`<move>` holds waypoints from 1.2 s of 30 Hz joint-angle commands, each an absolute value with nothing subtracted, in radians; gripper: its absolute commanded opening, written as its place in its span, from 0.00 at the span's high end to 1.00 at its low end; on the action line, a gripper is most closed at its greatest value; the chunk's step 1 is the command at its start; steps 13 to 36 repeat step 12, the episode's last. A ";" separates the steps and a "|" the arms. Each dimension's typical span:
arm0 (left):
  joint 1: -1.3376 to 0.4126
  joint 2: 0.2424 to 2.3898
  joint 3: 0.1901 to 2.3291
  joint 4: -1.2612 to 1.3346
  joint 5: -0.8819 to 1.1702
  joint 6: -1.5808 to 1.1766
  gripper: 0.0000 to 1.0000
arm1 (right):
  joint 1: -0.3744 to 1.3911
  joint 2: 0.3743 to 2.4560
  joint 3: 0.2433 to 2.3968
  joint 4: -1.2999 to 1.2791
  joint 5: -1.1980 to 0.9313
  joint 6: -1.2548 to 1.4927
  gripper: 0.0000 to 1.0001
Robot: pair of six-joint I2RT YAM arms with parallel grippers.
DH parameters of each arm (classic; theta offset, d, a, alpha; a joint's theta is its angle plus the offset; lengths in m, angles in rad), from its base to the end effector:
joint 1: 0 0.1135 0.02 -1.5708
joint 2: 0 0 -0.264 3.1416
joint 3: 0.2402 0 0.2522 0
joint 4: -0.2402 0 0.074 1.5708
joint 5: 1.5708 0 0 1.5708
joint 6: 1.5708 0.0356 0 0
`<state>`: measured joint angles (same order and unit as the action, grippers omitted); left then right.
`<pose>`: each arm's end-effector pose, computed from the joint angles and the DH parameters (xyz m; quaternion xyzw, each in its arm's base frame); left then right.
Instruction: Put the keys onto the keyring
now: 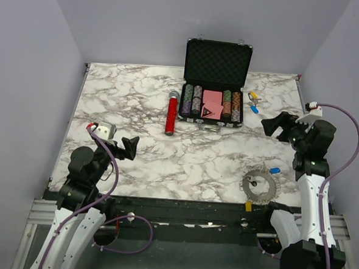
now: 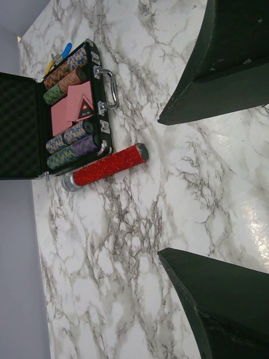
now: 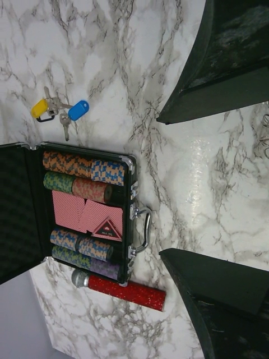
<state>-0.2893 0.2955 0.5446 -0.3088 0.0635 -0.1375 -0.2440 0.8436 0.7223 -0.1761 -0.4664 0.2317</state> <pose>0.0946 -0.0305 0.3024 0.0769 0.7238 -0.1677 0.6649 0.1941 -0.0318 0.3096 0.0508 0.7926 0.1823 0.5796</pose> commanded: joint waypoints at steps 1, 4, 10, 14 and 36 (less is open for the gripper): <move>-0.288 0.290 0.537 -0.299 0.057 -0.123 0.01 | -0.250 0.828 0.710 -0.144 -0.443 0.229 0.00; -0.288 0.285 0.537 -0.299 0.060 -0.121 0.01 | -0.250 0.831 0.710 -0.143 -0.445 0.232 0.00; -0.288 0.284 0.537 -0.302 0.063 -0.121 0.01 | -0.252 0.830 0.703 -0.137 -0.449 0.233 0.00; -0.288 0.279 0.537 -0.301 0.063 -0.120 0.01 | -0.250 0.830 0.706 -0.133 -0.454 0.235 0.00; -0.288 0.279 0.537 -0.301 0.063 -0.120 0.01 | -0.250 0.830 0.706 -0.133 -0.454 0.235 0.00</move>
